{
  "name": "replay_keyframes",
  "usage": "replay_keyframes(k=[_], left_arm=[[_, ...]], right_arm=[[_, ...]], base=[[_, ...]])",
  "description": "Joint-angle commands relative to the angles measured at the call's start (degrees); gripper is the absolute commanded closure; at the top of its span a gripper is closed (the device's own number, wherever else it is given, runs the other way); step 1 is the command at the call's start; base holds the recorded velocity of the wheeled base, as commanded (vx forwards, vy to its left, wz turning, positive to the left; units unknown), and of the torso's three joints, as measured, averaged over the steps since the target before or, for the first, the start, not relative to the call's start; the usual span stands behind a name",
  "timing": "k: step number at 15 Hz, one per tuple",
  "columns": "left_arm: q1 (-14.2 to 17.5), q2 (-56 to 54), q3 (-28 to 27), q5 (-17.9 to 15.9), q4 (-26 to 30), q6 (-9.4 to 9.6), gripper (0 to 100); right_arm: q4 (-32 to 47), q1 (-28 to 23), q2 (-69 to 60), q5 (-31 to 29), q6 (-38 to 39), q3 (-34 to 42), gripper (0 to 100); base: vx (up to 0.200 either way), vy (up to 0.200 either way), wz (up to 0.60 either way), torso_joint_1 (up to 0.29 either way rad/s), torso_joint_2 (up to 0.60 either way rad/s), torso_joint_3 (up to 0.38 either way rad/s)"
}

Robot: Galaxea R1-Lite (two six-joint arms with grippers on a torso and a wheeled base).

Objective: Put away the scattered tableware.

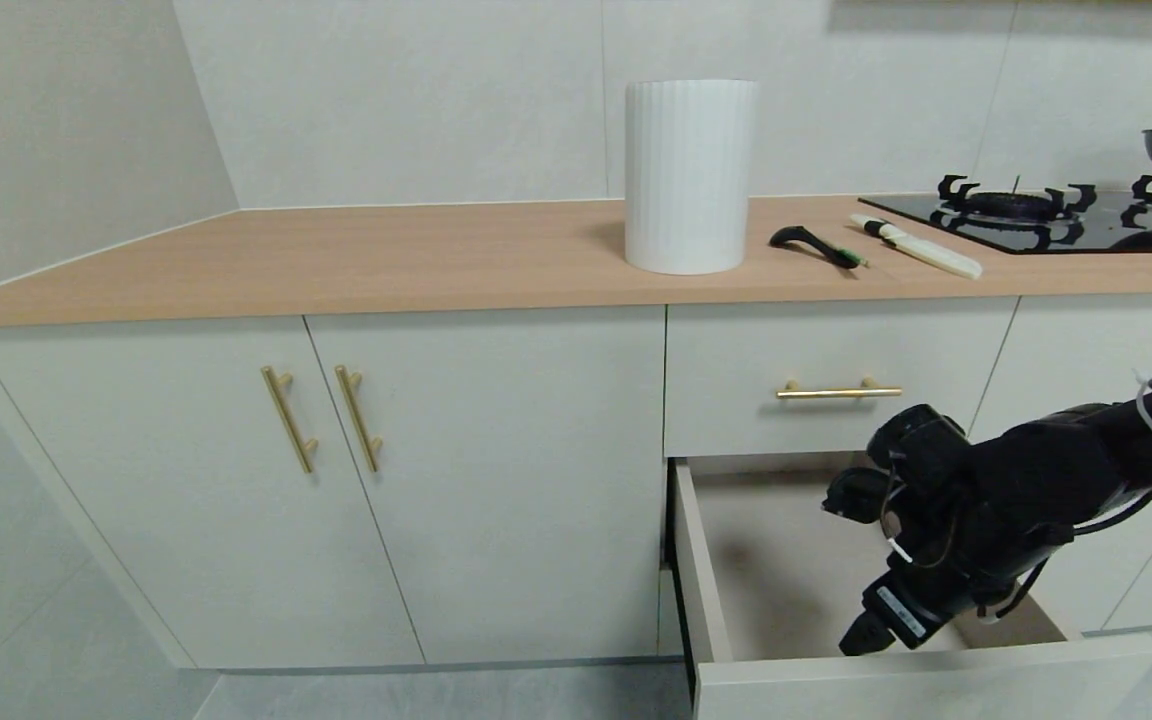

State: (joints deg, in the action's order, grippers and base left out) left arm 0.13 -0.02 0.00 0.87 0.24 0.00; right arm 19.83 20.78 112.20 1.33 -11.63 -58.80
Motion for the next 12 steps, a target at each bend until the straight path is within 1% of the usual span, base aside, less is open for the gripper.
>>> replay_keyframes(k=[1, 3, 5, 6, 9, 11, 12], left_arm=[[0.04, 0.02, 0.00, 0.01, 0.02, 0.00, 0], [0.04, 0.02, 0.00, 0.01, 0.02, 0.00, 0], [0.04, 0.02, 0.00, 0.01, 0.02, 0.00, 0], [0.04, 0.02, 0.00, 0.01, 0.02, 0.00, 0], [0.04, 0.02, 0.00, 0.01, 0.02, 0.00, 0], [0.04, 0.02, 0.00, 0.01, 0.02, 0.00, 0], [0.04, 0.02, 0.00, 0.01, 0.02, 0.00, 0]], right_arm=[[0.29, 3.38, -1.02, -1.33, -0.24, 2.37, 0], [0.38, 5.76, -1.28, -2.56, -0.76, 3.95, 0], [0.29, 8.92, -1.99, -5.02, -0.85, 6.15, 0], [0.38, 9.63, -1.99, -5.72, -0.85, 6.41, 0], [-0.15, 10.06, -1.64, -5.90, -0.32, 5.62, 0], [-0.32, 9.80, -2.08, -5.99, 1.35, 4.04, 0], [-0.41, 9.80, -2.51, -5.99, 6.09, 2.11, 0]], base=[[0.000, 0.000, 0.00, 0.000, 0.00, 0.000], [0.000, 0.000, 0.00, 0.000, 0.00, 0.000], [0.000, 0.000, 0.00, 0.000, 0.00, 0.000], [0.000, 0.000, 0.00, 0.000, 0.00, 0.000], [0.000, 0.000, 0.00, 0.000, 0.00, 0.000], [0.000, 0.000, 0.00, 0.000, 0.00, 0.000], [0.000, 0.000, 0.00, 0.000, 0.00, 0.000]])
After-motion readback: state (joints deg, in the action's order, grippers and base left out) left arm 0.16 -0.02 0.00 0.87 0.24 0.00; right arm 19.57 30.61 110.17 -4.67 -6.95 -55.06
